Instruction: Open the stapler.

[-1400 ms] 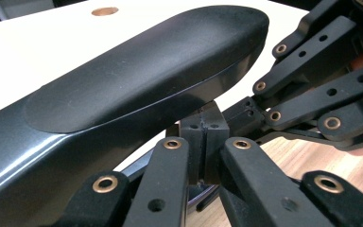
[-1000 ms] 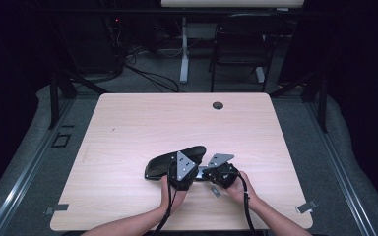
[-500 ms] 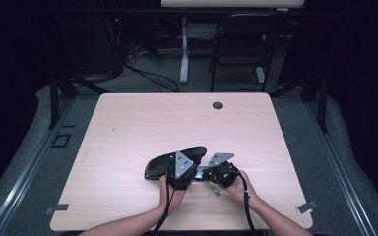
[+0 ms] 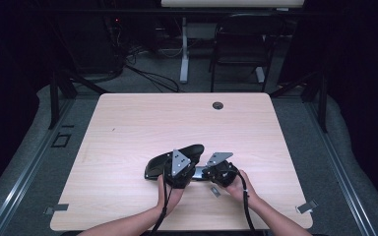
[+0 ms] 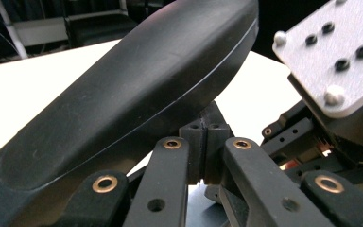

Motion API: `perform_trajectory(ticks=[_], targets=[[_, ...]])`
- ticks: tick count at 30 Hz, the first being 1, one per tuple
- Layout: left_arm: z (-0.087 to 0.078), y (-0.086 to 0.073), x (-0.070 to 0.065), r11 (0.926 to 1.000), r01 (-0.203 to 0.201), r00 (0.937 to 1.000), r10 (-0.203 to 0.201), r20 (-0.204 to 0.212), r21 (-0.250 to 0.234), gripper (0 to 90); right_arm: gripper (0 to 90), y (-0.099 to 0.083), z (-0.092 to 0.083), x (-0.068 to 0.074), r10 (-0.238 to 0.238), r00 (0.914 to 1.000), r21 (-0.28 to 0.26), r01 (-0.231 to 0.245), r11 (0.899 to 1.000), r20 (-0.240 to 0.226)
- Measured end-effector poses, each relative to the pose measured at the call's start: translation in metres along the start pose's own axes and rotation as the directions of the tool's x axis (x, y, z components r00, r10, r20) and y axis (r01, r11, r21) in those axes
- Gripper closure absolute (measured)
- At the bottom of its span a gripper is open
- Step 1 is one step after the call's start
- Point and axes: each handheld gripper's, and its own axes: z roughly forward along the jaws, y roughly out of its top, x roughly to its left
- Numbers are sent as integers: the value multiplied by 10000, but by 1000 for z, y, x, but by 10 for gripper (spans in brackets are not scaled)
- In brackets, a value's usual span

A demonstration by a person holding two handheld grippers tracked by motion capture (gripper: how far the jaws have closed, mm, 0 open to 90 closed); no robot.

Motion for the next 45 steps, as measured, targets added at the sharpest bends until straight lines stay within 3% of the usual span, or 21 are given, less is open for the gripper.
perform_trajectory(ticks=[2, 4, 7, 13, 22, 28, 39, 45], targets=[[-4, 3, 2, 9999, 72, 9999, -73, -111, -109, 900, 900, 0, 0, 0, 43, 10000, -62, -43, 10000, 13], [-6, 5, 3, 9998, 63, 9999, -65, -116, -184, 900, 900, 1, -1, 1, -246, 9997, 264, 244, 9994, 73], [-16, 12, 6, 9986, -78, 9998, 69, -166, -526, 900, 900, 1, 0, 2, -30, 9999, 159, 28, 9999, 117], [-21, 14, 8, 9990, -99, 9999, 93, -143, -446, 900, 900, 1, -1, 1, -80, 9999, 215, 78, 9997, 86], [-34, 21, 15, 9977, -289, 9969, 243, -748, -616, 900, 900, 2, 0, -1, 178, 9998, 233, -177, 9996, -57], [-41, 26, 22, 9982, 88, 9978, -127, -653, -597, 900, 900, 3, 0, 0, 181, 9998, 304, -182, 9994, 33], [-52, 31, 31, 9982, 202, 9977, -238, -630, -570, 900, 900, 4, 0, 1, 47, 9999, 389, -51, 9992, 101], [-58, 34, 35, 9989, 43, 9975, -75, -701, -461, 900, 900, 4, 0, 0, 103, 9999, 383, -105, 9992, 48]])
